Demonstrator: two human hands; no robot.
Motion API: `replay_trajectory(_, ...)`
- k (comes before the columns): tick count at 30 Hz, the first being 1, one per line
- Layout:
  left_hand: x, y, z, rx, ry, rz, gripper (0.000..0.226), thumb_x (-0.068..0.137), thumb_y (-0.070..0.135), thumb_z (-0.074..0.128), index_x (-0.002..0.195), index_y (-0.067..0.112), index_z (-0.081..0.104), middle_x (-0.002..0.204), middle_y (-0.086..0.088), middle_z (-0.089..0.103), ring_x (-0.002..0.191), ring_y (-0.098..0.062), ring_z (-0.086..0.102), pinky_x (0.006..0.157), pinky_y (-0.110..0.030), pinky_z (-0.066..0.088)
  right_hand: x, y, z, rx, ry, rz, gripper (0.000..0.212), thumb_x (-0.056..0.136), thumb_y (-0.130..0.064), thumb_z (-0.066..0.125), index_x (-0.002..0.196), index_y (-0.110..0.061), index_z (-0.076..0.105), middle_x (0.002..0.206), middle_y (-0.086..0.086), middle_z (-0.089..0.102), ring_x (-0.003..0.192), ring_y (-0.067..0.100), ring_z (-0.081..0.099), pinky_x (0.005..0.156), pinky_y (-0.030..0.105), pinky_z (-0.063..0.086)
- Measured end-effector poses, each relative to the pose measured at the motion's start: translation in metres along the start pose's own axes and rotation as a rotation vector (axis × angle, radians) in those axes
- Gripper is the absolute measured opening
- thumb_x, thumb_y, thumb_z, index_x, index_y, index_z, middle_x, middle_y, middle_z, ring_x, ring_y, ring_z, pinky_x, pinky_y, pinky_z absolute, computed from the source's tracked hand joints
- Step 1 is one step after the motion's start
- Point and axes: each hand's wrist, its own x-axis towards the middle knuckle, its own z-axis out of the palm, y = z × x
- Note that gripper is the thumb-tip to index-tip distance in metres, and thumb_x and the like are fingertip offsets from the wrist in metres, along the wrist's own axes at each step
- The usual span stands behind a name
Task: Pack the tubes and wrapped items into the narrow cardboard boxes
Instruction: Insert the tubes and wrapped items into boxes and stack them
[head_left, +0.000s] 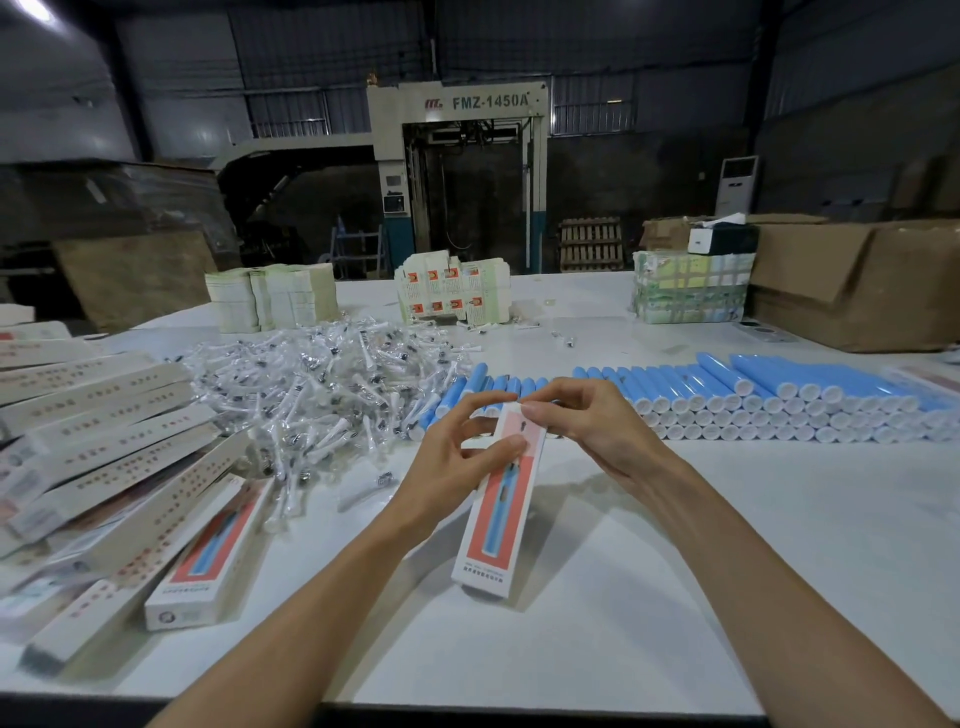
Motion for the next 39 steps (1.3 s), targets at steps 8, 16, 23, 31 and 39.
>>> replay_trajectory(8,0.001,-0.006,-0.002,0.016,0.015,-0.002,0.034,0.098,0.032,0.08,0.129,0.031,0.065,0.112,-0.002,0.081,0.098,-0.024,0.079,0.083,-0.037,0.064,-0.003,0.0,0.006,-0.089,0.038,-0.111,0.004,0.091,-0.025,0.081,0.088,-0.025,0.084,0.088,0.0,0.079,0.086,0.01,0.073,0.079,0.021,0.053)
replay_trajectory(16,0.005,-0.011,0.002,-0.086,0.104,-0.032,0.033,0.1,0.028,0.078,0.128,0.032,0.061,0.11,0.004,0.079,0.094,-0.02,0.08,0.07,-0.03,0.062,-0.002,0.011,0.025,0.038,0.125,-0.05,0.017,0.099,-0.023,0.072,0.113,-0.018,0.08,0.105,0.0,0.08,0.1,0.015,0.075,0.092,0.029,0.057)
replay_trajectory(23,0.01,-0.015,-0.005,-0.4,0.315,-0.097,0.038,0.1,0.015,0.076,0.127,0.018,0.05,0.124,-0.019,0.069,0.098,-0.025,0.079,0.077,-0.034,0.064,-0.02,0.014,0.042,0.096,0.013,0.268,0.054,0.099,-0.064,0.055,0.132,-0.021,0.06,0.119,0.004,0.075,0.1,0.016,0.077,0.082,0.027,0.059)
replay_trajectory(31,0.013,-0.026,-0.001,-0.348,0.362,-0.063,0.044,0.092,0.021,0.084,0.118,0.022,0.049,0.123,-0.015,0.062,0.095,-0.026,0.08,0.073,-0.03,0.065,-0.056,0.014,0.051,-1.035,0.103,-0.246,0.08,0.096,-0.051,0.067,0.16,-0.038,0.021,0.138,-0.005,0.047,0.115,0.02,0.06,0.09,0.041,0.056)
replay_trajectory(39,0.013,-0.053,0.006,-0.045,0.081,-0.044,0.041,0.089,0.051,0.074,0.117,0.028,0.055,0.121,0.007,0.063,0.118,-0.015,0.071,0.082,-0.038,0.067,-0.097,0.01,-0.027,-1.035,0.259,-0.118,0.06,0.096,-0.04,0.061,0.151,-0.027,0.04,0.133,-0.007,0.045,0.101,0.021,0.067,0.075,0.035,0.057)
